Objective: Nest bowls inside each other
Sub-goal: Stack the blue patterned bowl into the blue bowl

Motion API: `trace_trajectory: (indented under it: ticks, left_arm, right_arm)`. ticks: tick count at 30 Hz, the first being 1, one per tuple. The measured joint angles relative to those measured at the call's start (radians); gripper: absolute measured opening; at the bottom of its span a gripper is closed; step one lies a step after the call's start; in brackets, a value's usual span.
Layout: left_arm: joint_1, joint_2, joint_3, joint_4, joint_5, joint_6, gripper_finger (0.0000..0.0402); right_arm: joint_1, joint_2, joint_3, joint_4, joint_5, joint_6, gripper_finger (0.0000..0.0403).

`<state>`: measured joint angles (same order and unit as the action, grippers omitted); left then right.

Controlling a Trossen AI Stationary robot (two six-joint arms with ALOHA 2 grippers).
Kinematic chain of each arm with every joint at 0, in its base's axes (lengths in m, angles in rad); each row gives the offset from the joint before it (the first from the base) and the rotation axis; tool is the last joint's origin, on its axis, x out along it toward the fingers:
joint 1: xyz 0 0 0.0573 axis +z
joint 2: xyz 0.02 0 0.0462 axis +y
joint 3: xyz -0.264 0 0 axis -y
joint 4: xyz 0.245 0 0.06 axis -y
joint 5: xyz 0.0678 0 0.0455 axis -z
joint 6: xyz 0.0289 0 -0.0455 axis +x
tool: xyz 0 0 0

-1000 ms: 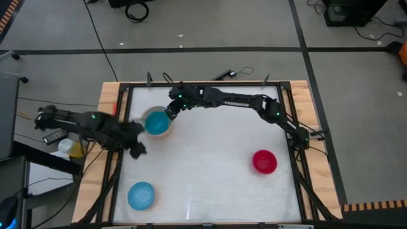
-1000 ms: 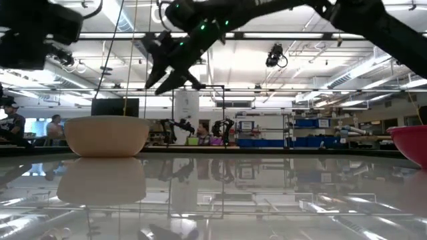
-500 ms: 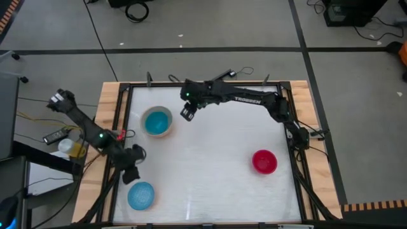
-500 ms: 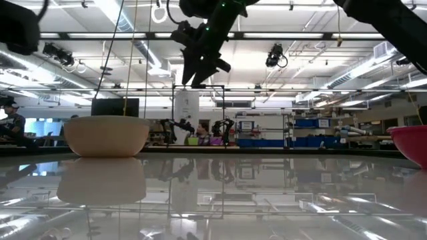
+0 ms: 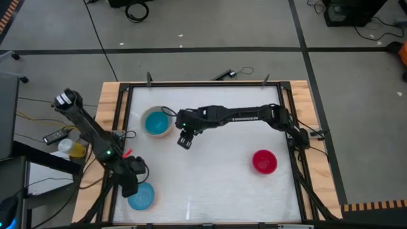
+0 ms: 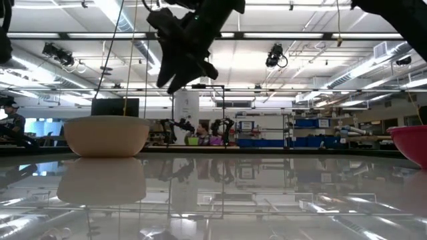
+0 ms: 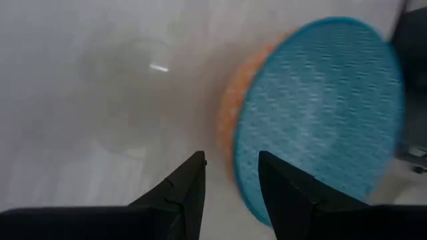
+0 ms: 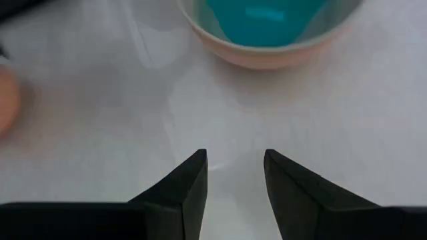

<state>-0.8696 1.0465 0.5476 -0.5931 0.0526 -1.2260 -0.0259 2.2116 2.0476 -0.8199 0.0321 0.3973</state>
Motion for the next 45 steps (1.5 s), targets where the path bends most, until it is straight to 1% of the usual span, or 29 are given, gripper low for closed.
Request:
trace_trajectory:
  ticks: [4,6,8,9,11,13,15,19,22,24,27,30,35,38,41,43,45]
  left_arm:
    - [0.0,0.08,0.001,0.003,-0.01,0.013,0.0136]
    - [0.0,0.12,0.001,0.003,-0.01,0.015,0.0119]
    - [0.0,0.148,0.002,0.003,-0.011,0.011,0.0087]
    - [0.0,0.155,0.002,-0.005,-0.014,0.01,0.0064]
    - [0.004,0.153,0.02,-0.001,-0.02,0.007,0.0023]
    - [0.009,0.15,0.041,-0.045,-0.062,-0.001,0.0014]
    - [0.017,0.144,0.075,-0.12,-0.118,0.016,0.0012]
    - [0.069,0.132,0.157,-0.298,-0.231,0.045,0.0006]
    - [0.136,0.125,0.218,-0.397,-0.319,0.075,0.0006]
    - [0.199,0.125,0.248,-0.422,-0.361,0.13,0.0006]
    - [0.312,0.128,0.299,-0.41,-0.373,0.249,0.0007]
    - [0.421,0.14,0.349,-0.404,-0.374,0.371,0.0007]
    - [0.583,0.188,0.445,-0.343,-0.404,0.543,0.0008]
    - [0.657,0.251,0.487,-0.278,-0.452,0.648,0.0009]
    - [0.73,0.328,0.51,-0.181,-0.467,0.749,0.001]
    - [0.774,0.379,0.531,-0.106,-0.456,0.78,0.001]
    - [0.809,0.423,0.566,-0.072,-0.448,0.801,0.001]
  right_arm:
    - [0.022,-0.001,0.0,0.025,-0.007,0.031,0.0154]
    - [0.028,-0.004,0.0,0.02,-0.005,0.048,0.0154]
    - [0.034,-0.008,0.0,0.011,0.0,0.053,0.0154]
    - [0.037,-0.014,0.0,0.005,-0.003,0.054,0.0154]
    - [0.044,-0.032,0.0,-0.058,-0.021,0.056,0.0154]
    - [0.056,-0.061,0.0,-0.137,-0.017,0.055,0.0154]
    - [0.067,-0.099,0.0,-0.214,0.019,0.051,0.0154]
    - [0.068,-0.189,-0.025,-0.255,0.079,0.049,0.0154]
    - [0.059,-0.259,-0.071,-0.258,0.114,0.066,0.0154]
    - [0.056,-0.309,-0.116,-0.255,0.152,0.097,0.0154]
    - [0.056,-0.381,-0.188,-0.239,0.195,0.14,0.0154]
    - [0.056,-0.444,-0.264,-0.201,0.211,0.188,0.0154]
    - [0.072,-0.505,-0.369,-0.14,0.184,0.31,0.0154]
    - [0.095,-0.515,-0.398,-0.083,0.182,0.329,0.0154]
    - [0.119,-0.515,-0.403,-0.039,0.226,0.333,0.0154]
    - [0.134,-0.514,-0.403,-0.031,0.278,0.333,0.0154]
    - [0.148,-0.514,-0.403,-0.035,0.335,0.318,0.0154]
